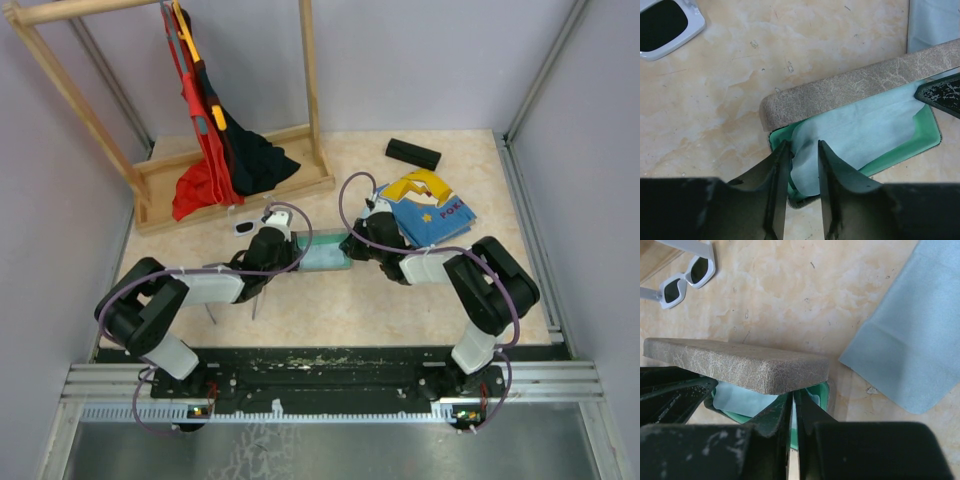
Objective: Organize the sunglasses
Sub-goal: Place the glasses cleaning cloth in the sunglasses case, then pick up the sunglasses from the center of the board, then place the sunglasses at the center of the board, then pick up the sunglasses from the center of the board.
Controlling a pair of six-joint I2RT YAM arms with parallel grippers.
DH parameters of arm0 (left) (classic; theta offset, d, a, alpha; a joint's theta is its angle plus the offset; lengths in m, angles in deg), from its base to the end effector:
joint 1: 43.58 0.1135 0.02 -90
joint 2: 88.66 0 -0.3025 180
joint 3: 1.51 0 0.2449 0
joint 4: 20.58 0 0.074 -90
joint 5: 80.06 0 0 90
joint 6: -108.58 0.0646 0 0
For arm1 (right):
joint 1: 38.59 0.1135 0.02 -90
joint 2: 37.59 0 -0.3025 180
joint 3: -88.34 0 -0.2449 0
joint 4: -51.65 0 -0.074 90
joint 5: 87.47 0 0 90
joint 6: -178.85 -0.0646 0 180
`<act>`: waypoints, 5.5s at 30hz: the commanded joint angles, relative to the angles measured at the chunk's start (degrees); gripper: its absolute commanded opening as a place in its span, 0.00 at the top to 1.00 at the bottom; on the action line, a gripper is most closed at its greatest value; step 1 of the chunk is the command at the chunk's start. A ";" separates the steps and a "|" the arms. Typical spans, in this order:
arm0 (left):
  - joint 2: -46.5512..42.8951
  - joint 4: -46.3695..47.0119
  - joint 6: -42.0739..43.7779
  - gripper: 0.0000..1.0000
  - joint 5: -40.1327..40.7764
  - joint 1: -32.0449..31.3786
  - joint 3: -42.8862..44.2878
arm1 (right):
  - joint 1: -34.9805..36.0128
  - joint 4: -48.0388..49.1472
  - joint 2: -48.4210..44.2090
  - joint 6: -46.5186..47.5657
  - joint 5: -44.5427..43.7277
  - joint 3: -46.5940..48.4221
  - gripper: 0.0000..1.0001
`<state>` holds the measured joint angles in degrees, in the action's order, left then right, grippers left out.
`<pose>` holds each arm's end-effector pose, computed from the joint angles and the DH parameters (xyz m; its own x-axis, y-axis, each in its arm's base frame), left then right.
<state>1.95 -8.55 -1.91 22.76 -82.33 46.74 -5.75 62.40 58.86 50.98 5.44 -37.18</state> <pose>0.2604 -0.1906 0.1818 -0.5303 -0.0121 -0.8477 0.2939 0.9353 -0.1972 0.2961 0.1950 0.1785 -0.6986 0.2788 -0.6589 -0.1890 0.8164 0.5457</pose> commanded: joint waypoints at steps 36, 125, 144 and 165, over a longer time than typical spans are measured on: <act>-24.76 -31.70 -12.30 0.37 7.23 0.42 -7.93 | -0.31 -21.74 -44.16 1.06 -7.87 -17.48 0.57; -19.12 -11.42 20.13 0.50 -15.67 -24.84 4.19 | -0.32 -57.58 -69.50 5.39 -21.43 -3.56 0.40; -40.90 -31.83 -2.46 0.31 5.79 -11.65 -3.19 | -0.32 -60.17 -51.52 7.11 -18.84 -1.03 0.36; -44.43 -34.74 -5.17 0.27 9.04 -11.64 -6.37 | -0.28 -57.02 -37.52 8.78 -10.86 -0.65 0.59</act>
<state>-43.21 -43.87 -6.52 31.81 -94.06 40.77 -5.78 3.19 20.76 60.34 -7.04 -38.82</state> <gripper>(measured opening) 0.728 0.426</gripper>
